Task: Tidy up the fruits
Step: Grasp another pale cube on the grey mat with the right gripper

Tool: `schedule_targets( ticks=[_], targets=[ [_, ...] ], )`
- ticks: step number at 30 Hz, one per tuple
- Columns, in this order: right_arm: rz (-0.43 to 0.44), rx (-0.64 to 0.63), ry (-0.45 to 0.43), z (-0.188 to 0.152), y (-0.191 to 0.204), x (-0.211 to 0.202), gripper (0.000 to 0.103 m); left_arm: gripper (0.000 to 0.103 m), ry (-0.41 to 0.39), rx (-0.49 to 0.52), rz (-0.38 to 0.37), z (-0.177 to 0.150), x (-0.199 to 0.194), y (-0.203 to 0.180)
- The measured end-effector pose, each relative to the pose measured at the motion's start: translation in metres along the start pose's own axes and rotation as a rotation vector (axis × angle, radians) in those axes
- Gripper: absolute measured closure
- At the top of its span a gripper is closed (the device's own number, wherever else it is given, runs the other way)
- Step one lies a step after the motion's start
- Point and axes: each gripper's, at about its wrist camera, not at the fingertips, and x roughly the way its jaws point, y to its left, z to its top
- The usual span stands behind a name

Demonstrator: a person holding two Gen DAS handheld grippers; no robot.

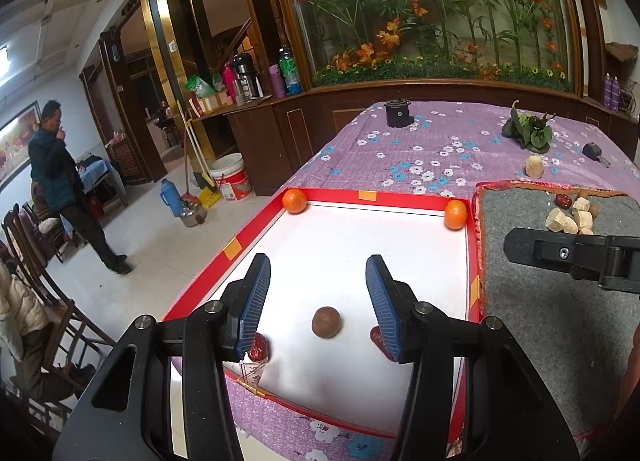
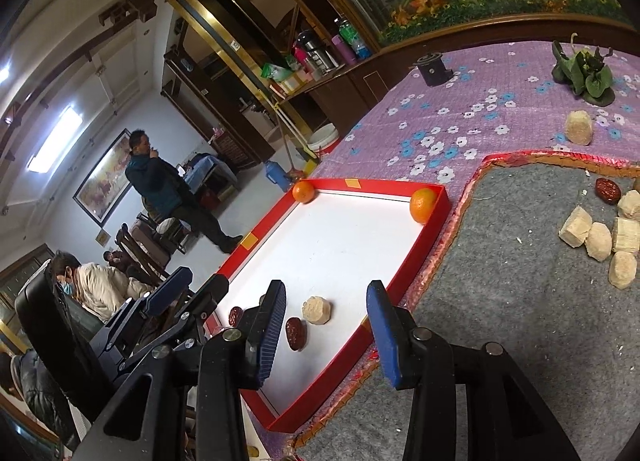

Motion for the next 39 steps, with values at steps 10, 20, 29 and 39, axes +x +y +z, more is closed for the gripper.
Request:
schedule_targets(
  ticks=[10, 20, 29, 39],
  targets=[
    [-0.196, 0.104, -0.12, 0.0, -0.093, -0.1, 0.062, 0.053, 0.069, 0.085, -0.242, 0.001, 0.004, -0.051],
    [-0.314, 0.345, -0.058, 0.023, -0.188, -0.137, 0.062, 0.053, 0.107, 0.207, -0.406, 0.022, 0.0, -0.121],
    [-0.305, 0.293, 0.136, 0.025, -0.167, -0.069, 0.062, 0.053, 0.159, 0.219, -0.368, 0.031, 0.021, -0.132],
    [-0.501, -0.017, 0.183, 0.014, -0.139, -0.044, 0.076, 0.053, 0.194, 0.292, -0.379, 0.046, 0.039, -0.166]
  ],
)
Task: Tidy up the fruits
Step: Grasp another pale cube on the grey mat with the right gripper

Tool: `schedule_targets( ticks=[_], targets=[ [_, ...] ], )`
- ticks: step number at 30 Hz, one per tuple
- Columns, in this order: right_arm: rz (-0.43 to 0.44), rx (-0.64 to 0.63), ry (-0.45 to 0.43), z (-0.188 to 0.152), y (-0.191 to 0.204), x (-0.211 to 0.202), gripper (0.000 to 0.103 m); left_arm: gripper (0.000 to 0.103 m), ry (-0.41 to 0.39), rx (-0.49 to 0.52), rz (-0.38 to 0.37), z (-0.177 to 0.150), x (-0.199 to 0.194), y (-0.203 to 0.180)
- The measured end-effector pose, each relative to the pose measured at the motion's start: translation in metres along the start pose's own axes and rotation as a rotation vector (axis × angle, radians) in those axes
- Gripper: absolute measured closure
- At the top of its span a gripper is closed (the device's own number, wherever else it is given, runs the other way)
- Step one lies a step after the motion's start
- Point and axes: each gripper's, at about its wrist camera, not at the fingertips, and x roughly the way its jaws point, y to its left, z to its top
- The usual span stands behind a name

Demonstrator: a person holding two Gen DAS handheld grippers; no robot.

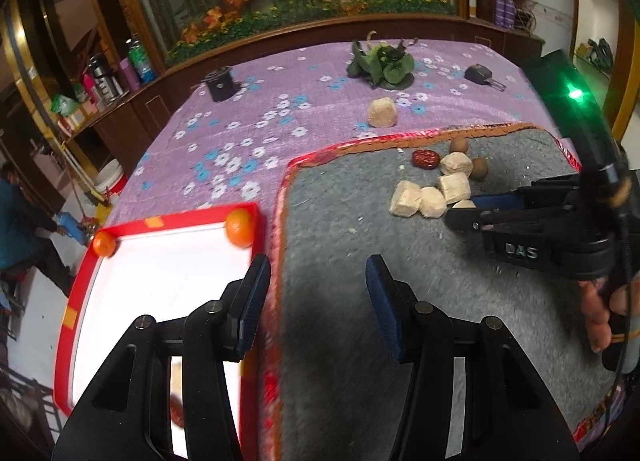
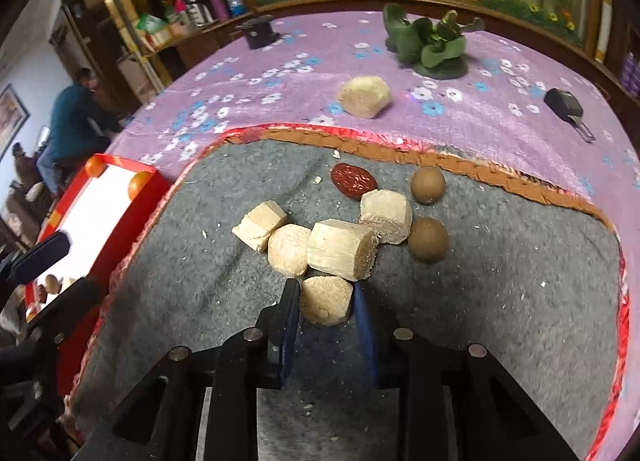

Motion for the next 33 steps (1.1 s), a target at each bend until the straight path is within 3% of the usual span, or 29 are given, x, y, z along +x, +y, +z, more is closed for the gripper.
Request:
schedule_targets(
  ticks=[4, 8, 13, 20, 29, 33],
  targets=[
    [0.207, 0.154, -0.002, 0.006, -0.049, -0.008, 0.076, 0.053, 0.021, 0.042, -0.039, 0.014, 0.016, -0.018],
    [0.333, 0.362, -0.058, 0.007, -0.1, -0.024, 0.076, 0.053, 0.071, 0.101, -0.044, 0.02, 0.037, -0.037],
    [0.371, 0.48, -0.092, 0.002, -0.126, -0.031, 0.076, 0.053, 0.109, 0.172, -0.029, 0.027, 0.055, -0.055],
    [0.401, 0.524, -0.1, 0.009, -0.127, -0.027, 0.076, 0.053, 0.142, 0.224, -0.007, 0.04, 0.076, -0.063],
    [0.41, 0.562, -0.12, 0.008, -0.133, -0.029, 0.076, 0.053, 0.122, 0.249, 0.036, 0.056, 0.084, -0.063],
    [0.406, 0.579, -0.12, 0.006, -0.136, -0.028, 0.076, 0.053, 0.117, 0.262, 0.017, 0.06, 0.09, -0.06]
  ],
)
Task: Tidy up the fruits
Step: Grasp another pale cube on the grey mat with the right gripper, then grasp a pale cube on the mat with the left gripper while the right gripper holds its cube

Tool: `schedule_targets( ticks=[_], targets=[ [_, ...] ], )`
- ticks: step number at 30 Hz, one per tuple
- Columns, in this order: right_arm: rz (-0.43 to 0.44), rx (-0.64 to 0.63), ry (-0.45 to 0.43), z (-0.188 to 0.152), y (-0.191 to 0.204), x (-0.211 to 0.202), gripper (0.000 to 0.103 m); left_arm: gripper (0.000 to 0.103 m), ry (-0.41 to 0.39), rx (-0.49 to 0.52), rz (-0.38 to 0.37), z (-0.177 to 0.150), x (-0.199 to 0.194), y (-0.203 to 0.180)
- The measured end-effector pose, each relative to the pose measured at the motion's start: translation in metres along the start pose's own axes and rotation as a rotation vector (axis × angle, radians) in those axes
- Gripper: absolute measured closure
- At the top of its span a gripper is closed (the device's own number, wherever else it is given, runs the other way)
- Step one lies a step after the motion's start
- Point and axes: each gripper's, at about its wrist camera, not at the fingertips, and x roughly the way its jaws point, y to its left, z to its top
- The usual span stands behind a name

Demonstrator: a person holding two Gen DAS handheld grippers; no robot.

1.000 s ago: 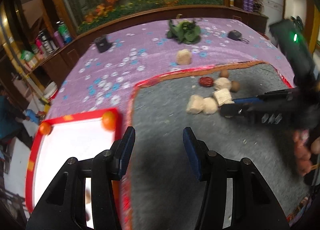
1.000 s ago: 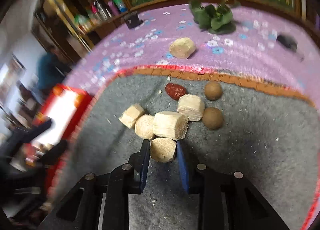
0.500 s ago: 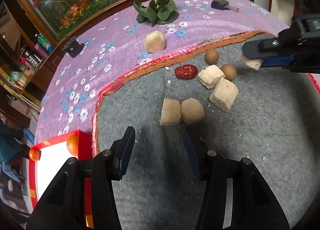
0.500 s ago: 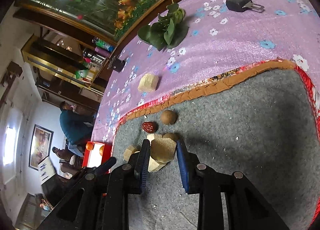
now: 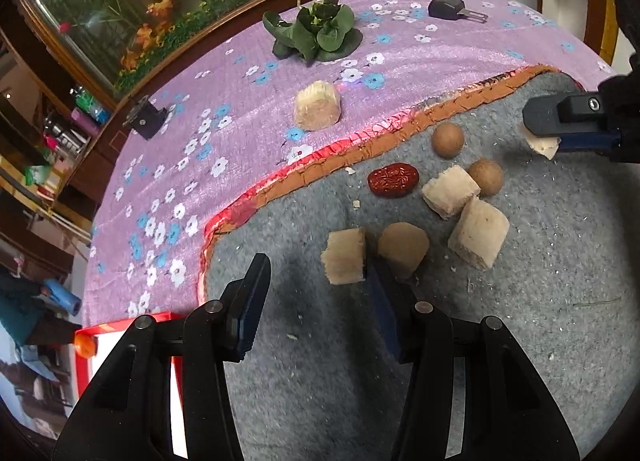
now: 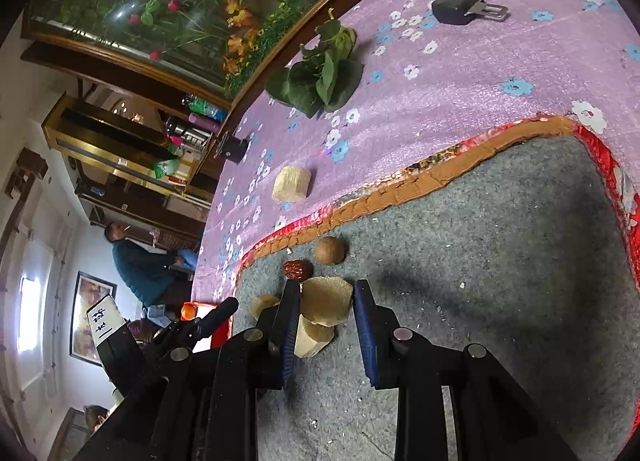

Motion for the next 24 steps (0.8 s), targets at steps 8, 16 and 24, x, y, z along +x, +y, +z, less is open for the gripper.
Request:
schedule_targets(
  ticks=[8, 16, 24],
  targets=[
    [-0.006, 0.012, -0.004, 0.0, -0.004, -0.001, 0.076, 0.078, 0.009, -0.047, -0.126, -0.001, 0.004, 0.006],
    [-0.01, 0.015, -0.008, 0.0, -0.004, 0.0, 0.076, 0.085, -0.022, -0.065, -0.144, -0.005, 0.002, 0.002],
    [0.041, -0.012, -0.036, 0.0, 0.0, -0.006, 0.077, 0.085, -0.074, -0.147, -0.139, -0.019, -0.014, 0.006]
  ],
)
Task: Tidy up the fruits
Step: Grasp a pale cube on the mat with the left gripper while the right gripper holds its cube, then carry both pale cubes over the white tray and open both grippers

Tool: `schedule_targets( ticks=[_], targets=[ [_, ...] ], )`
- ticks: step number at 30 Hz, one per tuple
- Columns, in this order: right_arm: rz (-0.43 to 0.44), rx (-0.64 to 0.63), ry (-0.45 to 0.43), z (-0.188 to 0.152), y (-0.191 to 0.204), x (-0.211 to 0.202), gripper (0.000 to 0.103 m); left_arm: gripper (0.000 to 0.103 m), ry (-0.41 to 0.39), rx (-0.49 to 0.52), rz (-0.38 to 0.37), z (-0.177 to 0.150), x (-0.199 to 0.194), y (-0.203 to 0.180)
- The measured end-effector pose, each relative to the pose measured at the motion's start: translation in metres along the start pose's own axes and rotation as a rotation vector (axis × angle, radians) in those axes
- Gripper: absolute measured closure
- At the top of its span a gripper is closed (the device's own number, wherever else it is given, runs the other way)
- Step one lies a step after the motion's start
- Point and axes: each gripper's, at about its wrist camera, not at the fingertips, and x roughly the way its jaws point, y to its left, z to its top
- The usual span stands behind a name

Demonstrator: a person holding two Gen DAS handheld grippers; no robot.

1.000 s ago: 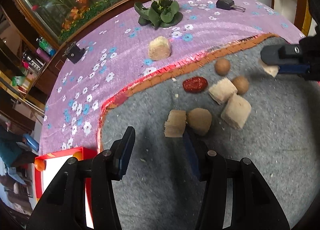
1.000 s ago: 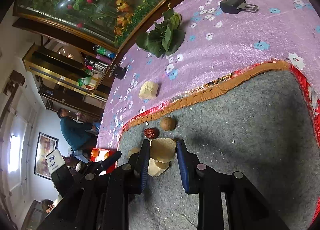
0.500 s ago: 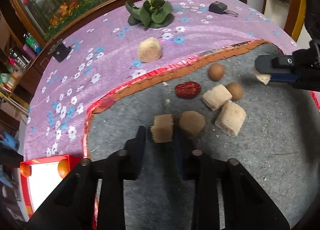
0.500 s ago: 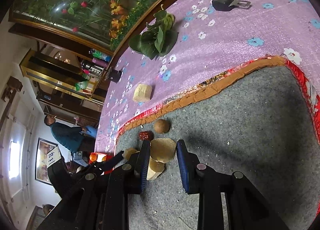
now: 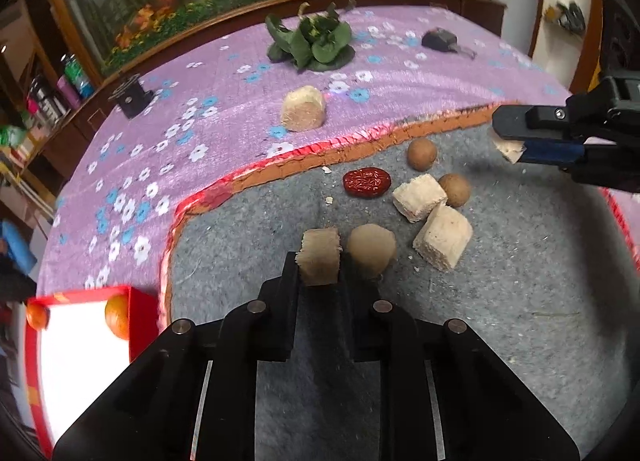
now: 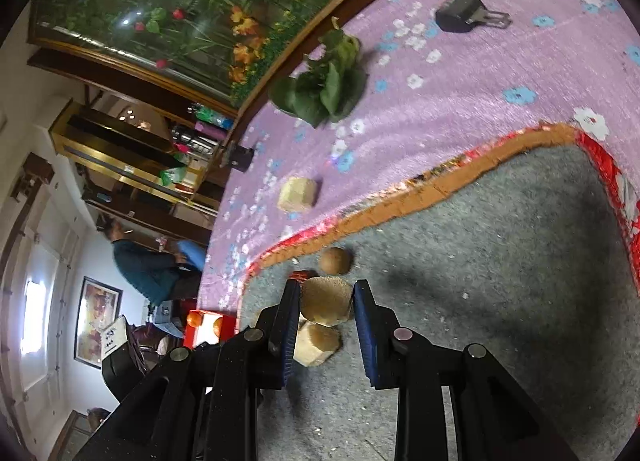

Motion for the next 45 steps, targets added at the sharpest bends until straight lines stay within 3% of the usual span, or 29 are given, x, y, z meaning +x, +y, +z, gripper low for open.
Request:
schedule_targets(
  ticks=[5, 11, 15, 19, 25, 30, 38, 42, 45],
  targets=[
    [0.04, -0.073, -0.014, -0.006, 0.016, 0.001, 0.077, 0.085, -0.072, -0.072, 0.017, -0.019, -0.037, 0.014],
    [0.045, -0.183, -0.035, -0.018, 0.038, 0.008, 0.077, 0.085, -0.168, -0.186, 0.072, -0.07, -0.109, 0.047],
    [0.081, -0.198, -0.006, -0.034, 0.052, 0.022, 0.077, 0.085, -0.184, -0.273, 0.12, -0.111, -0.144, 0.081],
    [0.125, -0.265, 0.079, -0.07, 0.099, 0.046, 0.077, 0.085, -0.197, -0.347, 0.174, -0.142, -0.165, 0.114],
    [0.192, -0.401, 0.221, -0.13, 0.184, 0.092, 0.077, 0.085, -0.216, -0.443, 0.235, -0.179, -0.177, 0.153],
    [0.19, -0.492, 0.301, -0.175, 0.226, 0.124, 0.077, 0.085, -0.208, -0.487, 0.251, -0.199, -0.175, 0.171],
    [0.145, -0.557, 0.378, -0.217, 0.242, 0.155, 0.077, 0.085, -0.177, -0.521, 0.238, -0.215, -0.164, 0.181],
    [0.085, -0.591, 0.38, -0.225, 0.245, 0.161, 0.076, 0.084, -0.15, -0.512, 0.326, -0.213, -0.158, 0.18],
    [0.082, -0.592, 0.368, -0.225, 0.244, 0.157, 0.067, 0.075, -0.15, -0.511, 0.372, -0.212, -0.159, 0.179]
  ],
)
